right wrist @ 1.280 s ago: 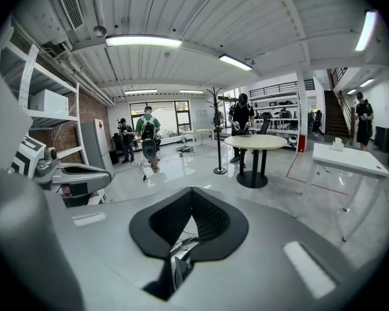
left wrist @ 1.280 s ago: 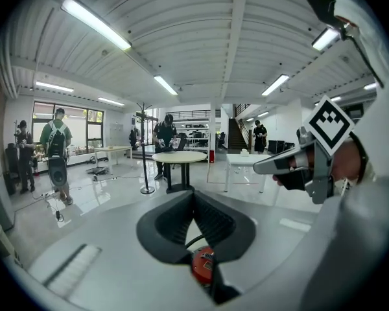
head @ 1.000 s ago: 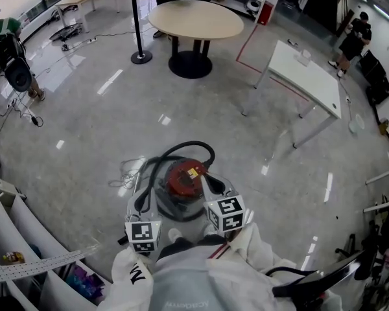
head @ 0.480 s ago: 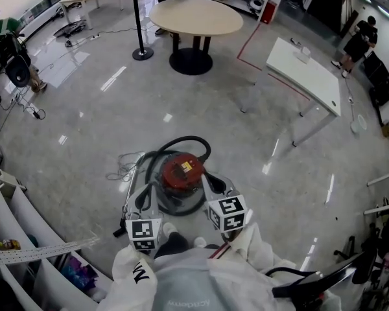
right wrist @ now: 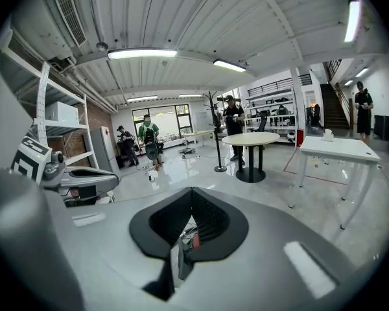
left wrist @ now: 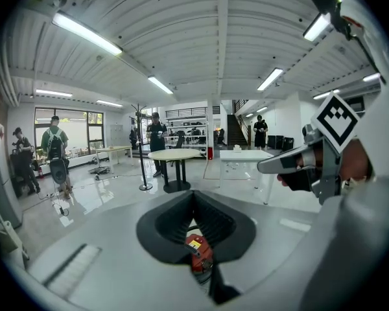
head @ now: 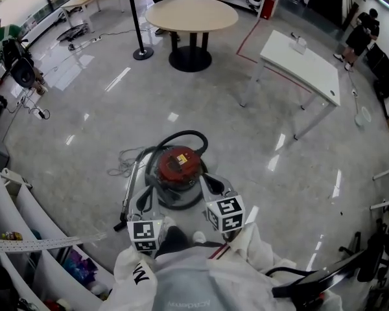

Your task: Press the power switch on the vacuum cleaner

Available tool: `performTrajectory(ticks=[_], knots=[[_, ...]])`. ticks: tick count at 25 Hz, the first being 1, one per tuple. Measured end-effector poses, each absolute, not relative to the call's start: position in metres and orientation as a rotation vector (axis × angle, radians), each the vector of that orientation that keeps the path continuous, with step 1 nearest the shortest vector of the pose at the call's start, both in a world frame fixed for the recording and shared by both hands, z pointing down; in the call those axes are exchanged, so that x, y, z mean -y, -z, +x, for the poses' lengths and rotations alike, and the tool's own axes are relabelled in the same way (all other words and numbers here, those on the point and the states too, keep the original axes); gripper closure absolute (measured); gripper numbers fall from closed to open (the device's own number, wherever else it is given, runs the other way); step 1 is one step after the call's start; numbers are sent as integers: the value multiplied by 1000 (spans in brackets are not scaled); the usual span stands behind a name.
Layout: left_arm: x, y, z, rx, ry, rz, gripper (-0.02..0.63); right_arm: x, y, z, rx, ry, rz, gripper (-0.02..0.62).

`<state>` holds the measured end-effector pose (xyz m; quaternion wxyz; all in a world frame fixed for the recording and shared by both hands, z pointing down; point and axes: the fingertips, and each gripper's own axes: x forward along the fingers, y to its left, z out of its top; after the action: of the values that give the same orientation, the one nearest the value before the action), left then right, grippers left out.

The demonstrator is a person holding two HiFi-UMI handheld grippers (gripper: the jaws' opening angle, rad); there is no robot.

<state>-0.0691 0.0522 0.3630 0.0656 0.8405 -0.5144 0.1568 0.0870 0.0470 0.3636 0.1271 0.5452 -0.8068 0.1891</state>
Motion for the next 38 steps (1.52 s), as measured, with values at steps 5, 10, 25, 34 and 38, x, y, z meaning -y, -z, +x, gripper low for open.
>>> performTrajectory(ticks=[5, 10, 25, 34, 38], knots=[[-69, -358, -51, 1561, -469, 2548, 606, -66, -360, 102, 2362, -543, 1588, 594], [-87, -354, -37, 1569, -468, 2556, 606, -87, -359, 113, 2374, -551, 1588, 594], [-89, -350, -24, 1535, -517, 2601, 606, -91, -356, 112, 2420, -576, 1603, 594], [-80, -343, -28, 1526, -494, 2635, 606, -92, -340, 102, 2427, -513, 1615, 595], [-80, -339, -36, 1532, -482, 2640, 606, -93, -339, 92, 2429, -502, 1604, 595]])
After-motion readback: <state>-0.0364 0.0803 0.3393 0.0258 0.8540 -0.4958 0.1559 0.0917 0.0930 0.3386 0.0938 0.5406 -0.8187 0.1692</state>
